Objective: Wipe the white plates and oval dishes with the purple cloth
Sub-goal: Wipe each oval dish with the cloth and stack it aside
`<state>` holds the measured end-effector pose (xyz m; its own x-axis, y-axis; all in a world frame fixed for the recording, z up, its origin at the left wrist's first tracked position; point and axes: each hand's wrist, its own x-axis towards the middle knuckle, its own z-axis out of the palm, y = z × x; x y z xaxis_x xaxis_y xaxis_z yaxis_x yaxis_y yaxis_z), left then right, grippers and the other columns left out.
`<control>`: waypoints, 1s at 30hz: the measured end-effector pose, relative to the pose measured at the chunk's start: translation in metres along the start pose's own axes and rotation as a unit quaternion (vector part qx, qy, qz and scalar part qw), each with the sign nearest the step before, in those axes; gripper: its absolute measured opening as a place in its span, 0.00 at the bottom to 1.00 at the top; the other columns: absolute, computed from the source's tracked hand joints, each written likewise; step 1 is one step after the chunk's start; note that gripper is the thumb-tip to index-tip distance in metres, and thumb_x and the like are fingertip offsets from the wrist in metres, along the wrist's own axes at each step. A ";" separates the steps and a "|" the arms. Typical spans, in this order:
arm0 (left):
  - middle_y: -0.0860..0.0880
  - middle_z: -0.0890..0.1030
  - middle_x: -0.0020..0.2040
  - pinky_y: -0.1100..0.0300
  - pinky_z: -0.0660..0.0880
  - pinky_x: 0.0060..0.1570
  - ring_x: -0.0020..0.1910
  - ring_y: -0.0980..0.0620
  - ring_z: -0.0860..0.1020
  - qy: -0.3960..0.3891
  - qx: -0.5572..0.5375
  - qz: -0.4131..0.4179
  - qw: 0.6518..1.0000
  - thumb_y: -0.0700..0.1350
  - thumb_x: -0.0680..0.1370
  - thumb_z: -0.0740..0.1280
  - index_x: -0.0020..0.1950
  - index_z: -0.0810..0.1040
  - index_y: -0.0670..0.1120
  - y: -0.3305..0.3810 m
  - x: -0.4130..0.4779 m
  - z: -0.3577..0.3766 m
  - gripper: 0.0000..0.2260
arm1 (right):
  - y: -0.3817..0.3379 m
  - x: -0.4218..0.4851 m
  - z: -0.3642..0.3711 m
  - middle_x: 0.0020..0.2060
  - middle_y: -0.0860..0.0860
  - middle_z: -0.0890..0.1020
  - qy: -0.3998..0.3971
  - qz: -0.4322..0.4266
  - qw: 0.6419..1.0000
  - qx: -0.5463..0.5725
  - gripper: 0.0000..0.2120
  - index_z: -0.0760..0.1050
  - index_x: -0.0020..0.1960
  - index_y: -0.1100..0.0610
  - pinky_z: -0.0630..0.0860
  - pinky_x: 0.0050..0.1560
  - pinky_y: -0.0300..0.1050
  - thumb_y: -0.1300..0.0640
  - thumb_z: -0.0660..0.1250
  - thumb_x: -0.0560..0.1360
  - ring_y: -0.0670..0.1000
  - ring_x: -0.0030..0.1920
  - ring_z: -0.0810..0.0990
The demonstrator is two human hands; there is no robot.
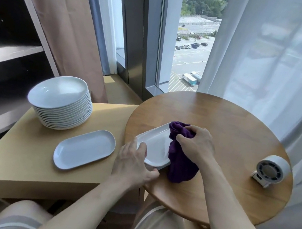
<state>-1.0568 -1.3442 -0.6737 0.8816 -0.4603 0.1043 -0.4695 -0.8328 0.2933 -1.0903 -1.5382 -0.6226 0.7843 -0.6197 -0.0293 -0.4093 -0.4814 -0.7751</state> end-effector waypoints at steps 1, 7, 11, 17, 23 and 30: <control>0.49 0.73 0.56 0.54 0.69 0.54 0.55 0.47 0.72 0.001 -0.013 0.005 1.000 0.64 0.66 0.68 0.47 0.65 0.51 -0.002 0.000 -0.001 0.22 | 0.000 0.000 -0.001 0.54 0.46 0.77 0.003 0.000 1.000 0.008 0.14 0.79 0.45 0.37 0.74 0.65 0.58 0.41 0.65 0.61 0.53 0.58 0.77; 0.50 0.74 0.67 0.54 0.68 0.64 0.71 0.49 0.68 0.012 -0.068 0.055 0.996 0.61 0.71 0.71 0.46 0.68 0.51 -0.016 -0.005 0.000 0.18 | 0.004 0.003 -0.003 0.55 0.48 0.82 0.011 0.004 0.999 0.030 0.19 0.83 0.50 0.41 0.75 0.64 0.58 0.42 0.65 0.61 0.54 0.57 0.79; 0.55 0.77 0.57 0.58 0.69 0.54 0.60 0.52 0.74 0.053 -0.068 0.089 0.992 0.57 0.75 0.71 0.45 0.70 0.50 -0.023 -0.015 0.000 0.15 | 0.004 0.003 -0.002 0.54 0.48 0.81 0.007 -0.004 0.999 0.041 0.15 0.82 0.49 0.41 0.75 0.64 0.58 0.43 0.67 0.64 0.54 0.57 0.79; 0.58 0.76 0.51 0.59 0.70 0.44 0.50 0.54 0.75 0.051 -0.116 0.080 0.989 0.55 0.81 0.67 0.53 0.75 0.54 -0.021 -0.015 -0.010 0.07 | 0.001 0.000 0.000 0.49 0.40 0.75 0.035 -0.067 0.994 0.080 0.08 0.78 0.45 0.34 0.73 0.65 0.55 0.48 0.72 0.70 0.50 0.56 0.77; 0.58 0.82 0.49 0.57 0.74 0.46 0.48 0.57 0.78 0.048 -0.213 0.044 0.975 0.52 0.83 0.65 0.53 0.83 0.55 -0.015 -0.002 -0.032 0.07 | -0.001 0.000 0.000 0.52 0.40 0.77 0.108 -0.119 0.973 0.167 0.10 0.80 0.49 0.36 0.74 0.57 0.38 0.47 0.73 0.70 0.42 0.54 0.79; 0.61 0.82 0.39 0.67 0.70 0.38 0.42 0.61 0.77 0.018 -0.346 -0.003 0.938 0.51 0.82 0.67 0.45 0.83 0.54 -0.020 0.020 -0.052 0.08 | -0.002 0.001 -0.001 0.51 0.40 0.77 0.144 -0.120 0.958 0.217 0.10 0.80 0.49 0.33 0.68 0.48 0.21 0.42 0.70 0.67 0.37 0.52 0.79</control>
<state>-1.0275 -1.3204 -0.6277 0.8907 -0.4355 0.1301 -0.3330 -0.4304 0.8390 -1.0894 -1.5391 -0.6206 0.6443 -0.6992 0.3099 0.0477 -0.3676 -0.9287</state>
